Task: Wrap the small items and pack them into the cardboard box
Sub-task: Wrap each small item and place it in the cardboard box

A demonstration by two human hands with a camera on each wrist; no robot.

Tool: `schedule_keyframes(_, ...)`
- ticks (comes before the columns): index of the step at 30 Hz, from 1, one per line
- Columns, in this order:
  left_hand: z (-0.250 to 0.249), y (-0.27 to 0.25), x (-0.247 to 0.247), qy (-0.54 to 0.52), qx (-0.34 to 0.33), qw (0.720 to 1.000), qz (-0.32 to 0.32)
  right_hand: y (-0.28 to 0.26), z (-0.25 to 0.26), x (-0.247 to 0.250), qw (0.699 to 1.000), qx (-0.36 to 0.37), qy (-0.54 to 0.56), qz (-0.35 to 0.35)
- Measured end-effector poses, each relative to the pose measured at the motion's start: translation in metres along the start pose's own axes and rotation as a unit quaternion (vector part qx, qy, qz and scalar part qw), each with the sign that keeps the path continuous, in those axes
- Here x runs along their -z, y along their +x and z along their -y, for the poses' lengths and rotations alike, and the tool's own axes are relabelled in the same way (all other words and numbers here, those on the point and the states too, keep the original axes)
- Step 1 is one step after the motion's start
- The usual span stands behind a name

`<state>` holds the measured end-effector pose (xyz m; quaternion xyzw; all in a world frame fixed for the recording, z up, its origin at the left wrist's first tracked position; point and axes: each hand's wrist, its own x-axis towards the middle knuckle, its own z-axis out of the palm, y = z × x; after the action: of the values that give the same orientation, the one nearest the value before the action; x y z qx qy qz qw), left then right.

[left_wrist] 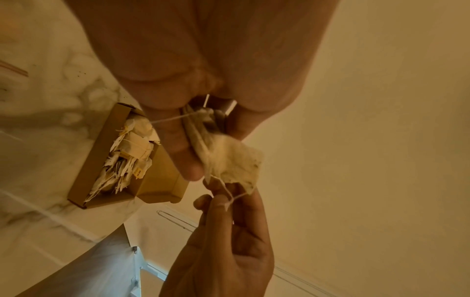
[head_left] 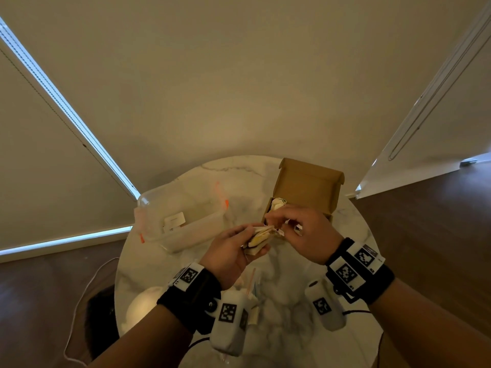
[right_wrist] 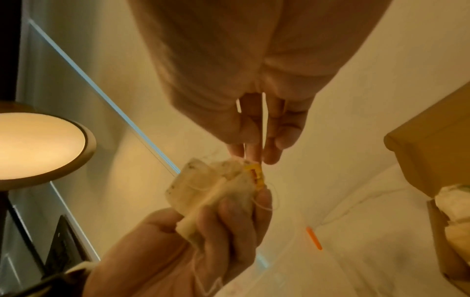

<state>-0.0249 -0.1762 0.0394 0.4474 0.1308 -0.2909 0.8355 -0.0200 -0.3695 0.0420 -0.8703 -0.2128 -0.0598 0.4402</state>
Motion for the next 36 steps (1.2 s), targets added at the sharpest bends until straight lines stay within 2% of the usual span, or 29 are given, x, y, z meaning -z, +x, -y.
schedule_keyframes(5,0.0,0.0,0.001,0.001,0.009,1.0,0.004,0.007,0.002,0.004,0.998,0.002,-0.029,0.052)
schedule_keyframes(9,-0.001,-0.001,0.003,-0.001,0.015,1.0,0.021,0.009,0.004,0.003,0.998,-0.028,-0.021,0.049)
schedule_keyframes(16,0.001,0.001,0.004,0.043,-0.005,0.999,0.025,0.012,0.006,0.007,0.984,-0.158,0.086,-0.002)
schedule_keyframes(24,0.004,0.004,0.003,0.112,-0.033,0.993,0.002,0.015,0.019,0.013,0.973,-0.187,0.111,-0.075)
schedule_keyframes(29,0.011,0.009,0.003,0.169,-0.069,0.983,-0.035,0.02,0.037,0.018,0.954,-0.197,0.214,-0.074)
schedule_keyframes(33,0.012,0.008,-0.001,0.161,-0.089,0.982,-0.037,0.021,0.041,0.012,0.892,-0.265,0.357,-0.084)
schedule_keyframes(34,0.012,0.007,-0.002,0.151,-0.089,0.984,-0.033,0.021,0.039,0.01,0.886,-0.279,0.36,-0.084)
schedule_keyframes(36,0.012,0.006,-0.004,0.12,-0.081,0.989,-0.023,0.018,0.033,0.009,0.895,-0.3,0.321,-0.079)
